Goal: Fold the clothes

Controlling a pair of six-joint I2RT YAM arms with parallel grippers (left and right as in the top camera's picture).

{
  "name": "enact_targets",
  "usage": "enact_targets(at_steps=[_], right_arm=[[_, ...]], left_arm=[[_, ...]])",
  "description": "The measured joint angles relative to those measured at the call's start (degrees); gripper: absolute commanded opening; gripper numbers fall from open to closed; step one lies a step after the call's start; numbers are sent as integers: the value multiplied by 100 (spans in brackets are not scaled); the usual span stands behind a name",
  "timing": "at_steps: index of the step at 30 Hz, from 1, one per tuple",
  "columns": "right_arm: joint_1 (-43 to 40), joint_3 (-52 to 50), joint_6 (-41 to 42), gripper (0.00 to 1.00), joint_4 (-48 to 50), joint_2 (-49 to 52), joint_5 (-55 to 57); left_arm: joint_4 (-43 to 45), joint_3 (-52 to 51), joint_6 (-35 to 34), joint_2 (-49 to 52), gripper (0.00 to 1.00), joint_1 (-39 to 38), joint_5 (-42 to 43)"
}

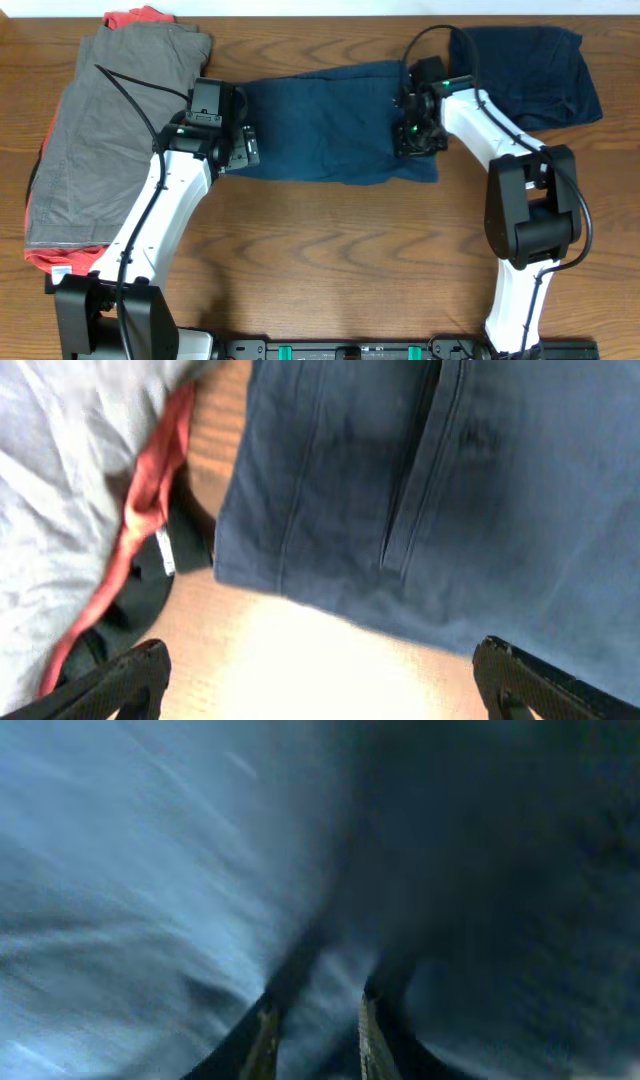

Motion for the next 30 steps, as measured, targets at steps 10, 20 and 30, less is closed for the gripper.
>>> enact_targets(at_steps=[10, 20, 30], right_arm=[[-723, 0, -83, 23, -717, 0, 177], [-723, 57, -496, 43, -715, -11, -129], [-717, 76, -638, 56, -761, -737, -168]], left_arm=[[-315, 435, 273, 0, 98, 11, 424], [-44, 745, 885, 398, 98, 1005, 1176], [409, 1163, 1851, 1954, 98, 1427, 2627]])
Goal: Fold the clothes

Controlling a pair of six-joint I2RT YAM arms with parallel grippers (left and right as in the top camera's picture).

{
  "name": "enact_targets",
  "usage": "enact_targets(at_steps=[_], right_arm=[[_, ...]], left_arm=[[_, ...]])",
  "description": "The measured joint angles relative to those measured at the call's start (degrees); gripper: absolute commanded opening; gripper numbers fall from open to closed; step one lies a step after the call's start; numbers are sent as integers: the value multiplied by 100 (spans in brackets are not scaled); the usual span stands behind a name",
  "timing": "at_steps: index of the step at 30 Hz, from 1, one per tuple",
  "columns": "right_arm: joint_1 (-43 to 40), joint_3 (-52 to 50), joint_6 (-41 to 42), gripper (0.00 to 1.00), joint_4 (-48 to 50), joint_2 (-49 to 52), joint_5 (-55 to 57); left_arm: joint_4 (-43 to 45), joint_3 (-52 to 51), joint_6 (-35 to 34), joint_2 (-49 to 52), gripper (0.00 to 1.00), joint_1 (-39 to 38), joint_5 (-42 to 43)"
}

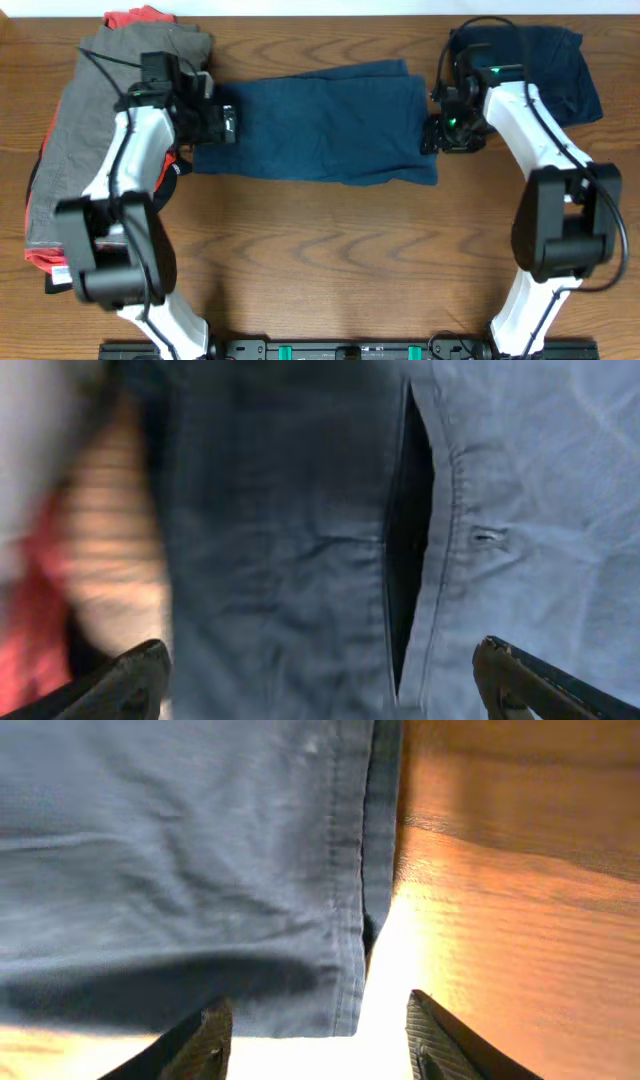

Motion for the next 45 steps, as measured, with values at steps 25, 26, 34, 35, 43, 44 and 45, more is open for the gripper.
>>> enact_targets(at_steps=[25, 26, 34, 35, 43, 44, 45], right_arm=[[0, 76, -9, 70, 72, -533, 28], [0, 76, -9, 69, 72, -533, 28], [0, 76, -7, 69, 74, -535, 44], [0, 76, -7, 69, 70, -533, 52], [0, 76, -4, 67, 177, -535, 101], [0, 76, -7, 66, 208, -533, 105], [0, 76, -9, 64, 254, -535, 116]], left_arm=[[337, 0, 157, 391, 98, 79, -501], [348, 0, 157, 409, 98, 79, -518], [424, 20, 136, 826, 98, 79, -391], [444, 24, 133, 826, 97, 79, -339], [490, 24, 42, 835, 35, 79, 166], [487, 24, 26, 835, 19, 79, 192], [487, 24, 37, 835, 6, 81, 205]])
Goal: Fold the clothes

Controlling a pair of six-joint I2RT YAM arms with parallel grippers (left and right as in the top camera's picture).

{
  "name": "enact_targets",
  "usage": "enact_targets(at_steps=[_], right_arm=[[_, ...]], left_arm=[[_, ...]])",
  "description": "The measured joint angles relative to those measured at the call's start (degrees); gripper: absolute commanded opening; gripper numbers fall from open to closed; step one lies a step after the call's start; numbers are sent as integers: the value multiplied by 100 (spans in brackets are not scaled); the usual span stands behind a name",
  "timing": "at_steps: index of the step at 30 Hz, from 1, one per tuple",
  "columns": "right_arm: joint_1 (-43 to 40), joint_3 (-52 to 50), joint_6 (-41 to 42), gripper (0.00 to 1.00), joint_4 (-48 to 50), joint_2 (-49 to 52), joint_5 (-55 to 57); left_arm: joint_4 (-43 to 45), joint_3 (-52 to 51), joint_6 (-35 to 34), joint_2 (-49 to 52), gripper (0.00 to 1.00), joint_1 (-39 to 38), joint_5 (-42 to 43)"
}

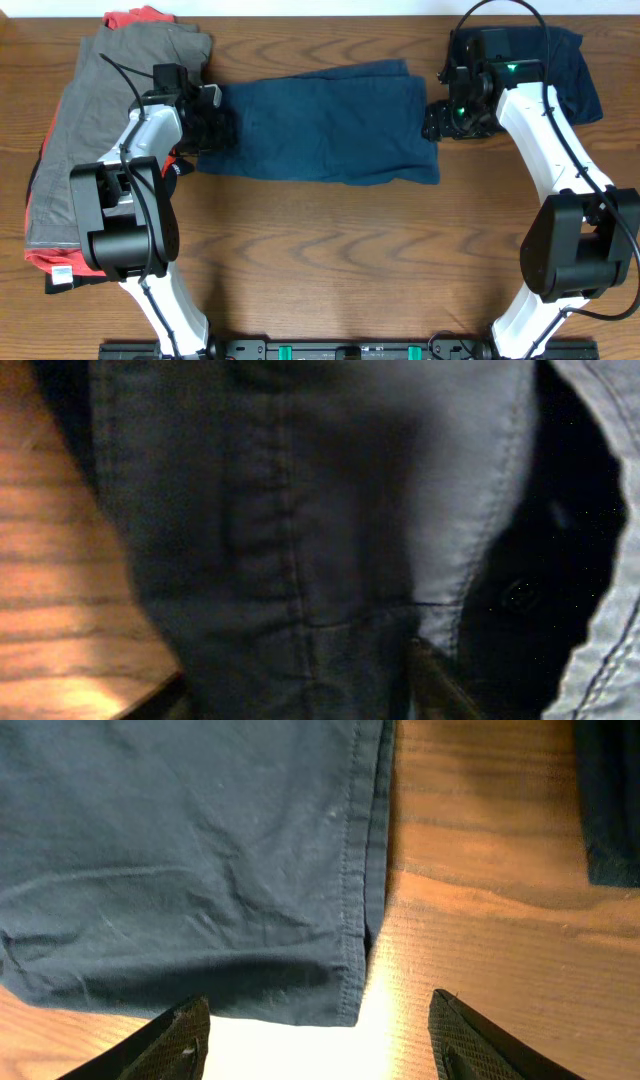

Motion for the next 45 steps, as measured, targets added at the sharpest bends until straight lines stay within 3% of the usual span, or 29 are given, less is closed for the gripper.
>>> enact_targets(at_steps=[2, 4, 10, 22, 31, 37, 45], right_arm=[[0, 0, -7, 52, 142, 2, 9], [0, 0, 24, 29, 396, 2, 24], [0, 0, 4, 2, 1141, 4, 20], [205, 35, 13, 1, 1628, 1209, -229], [205, 92, 15, 1, 1843, 1729, -549], [205, 256, 28, 1, 1832, 1888, -820], [240, 299, 28, 1, 1836, 1937, -940]], left_arm=[[7, 0, 15, 0, 6, 22, 37], [7, 0, -7, 0, 6, 28, 63], [-168, 0, -9, -74, 6, 50, 96], [-1679, 0, 146, -1512, 6, 57, 55], [-2712, -2, 522, -1681, 6, 57, -13], [-2579, -2, 568, -1862, 6, -72, 33], [-1849, 0, 413, -2181, 6, -1054, 76]])
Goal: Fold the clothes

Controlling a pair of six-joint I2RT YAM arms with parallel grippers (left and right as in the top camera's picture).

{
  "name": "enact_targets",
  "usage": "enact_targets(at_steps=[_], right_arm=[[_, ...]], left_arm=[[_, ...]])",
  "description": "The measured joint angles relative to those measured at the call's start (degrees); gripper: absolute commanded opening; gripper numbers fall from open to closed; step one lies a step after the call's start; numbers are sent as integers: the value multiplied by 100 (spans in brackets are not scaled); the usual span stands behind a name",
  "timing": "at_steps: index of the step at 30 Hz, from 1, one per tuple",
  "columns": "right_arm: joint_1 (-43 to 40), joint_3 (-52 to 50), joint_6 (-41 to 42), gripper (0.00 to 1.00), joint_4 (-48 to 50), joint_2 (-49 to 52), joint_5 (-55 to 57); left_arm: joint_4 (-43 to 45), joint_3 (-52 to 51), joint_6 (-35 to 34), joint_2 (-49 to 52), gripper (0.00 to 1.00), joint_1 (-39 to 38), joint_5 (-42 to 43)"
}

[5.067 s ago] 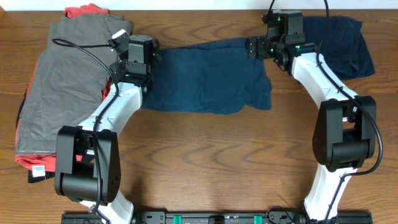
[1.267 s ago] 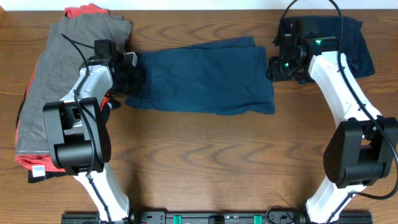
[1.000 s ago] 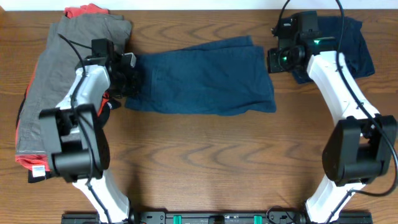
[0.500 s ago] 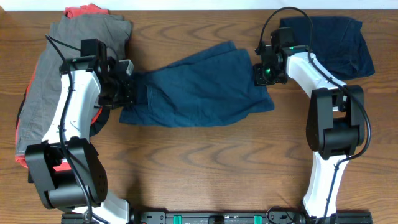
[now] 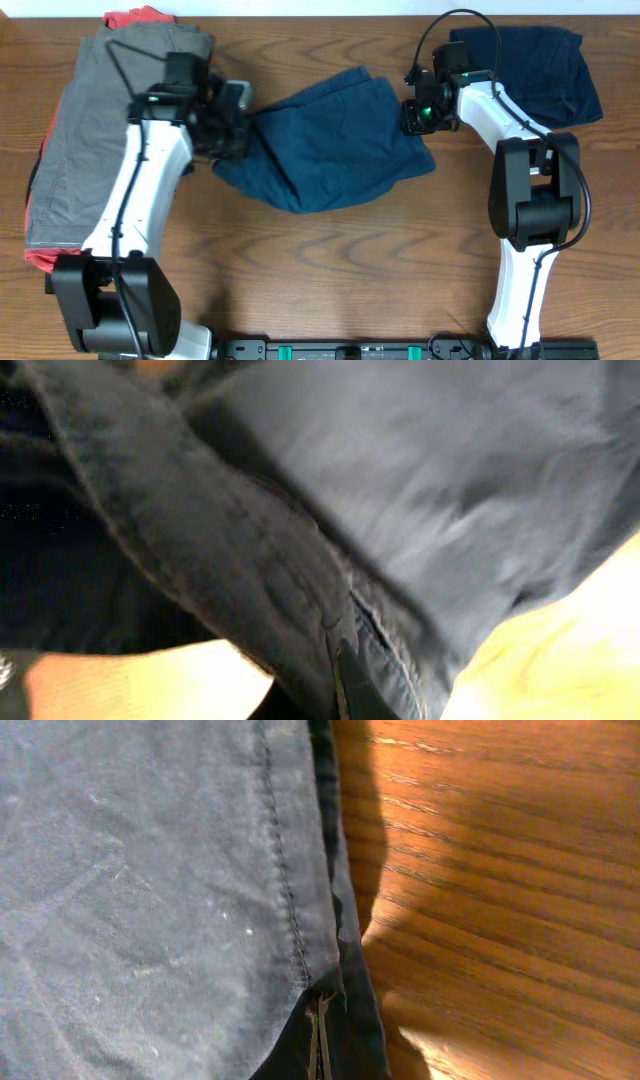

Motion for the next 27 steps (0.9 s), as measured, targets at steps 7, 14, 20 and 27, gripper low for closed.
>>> enact_targets(at_steps=[7, 14, 20, 27], right_arm=[[98, 11, 46, 1, 4, 13, -42], [173, 15, 111, 1, 4, 20, -59], [177, 17, 131, 1, 2, 20, -66], [177, 20, 131, 1, 9, 20, -66]], left_arm=[[1058, 0, -385, 0, 6, -916, -17], [2179, 4, -769, 151, 6, -1690, -291], [3069, 4, -1064, 822, 6, -2037, -356], [3773, 0, -1338, 1196, 6, -2367, -398]])
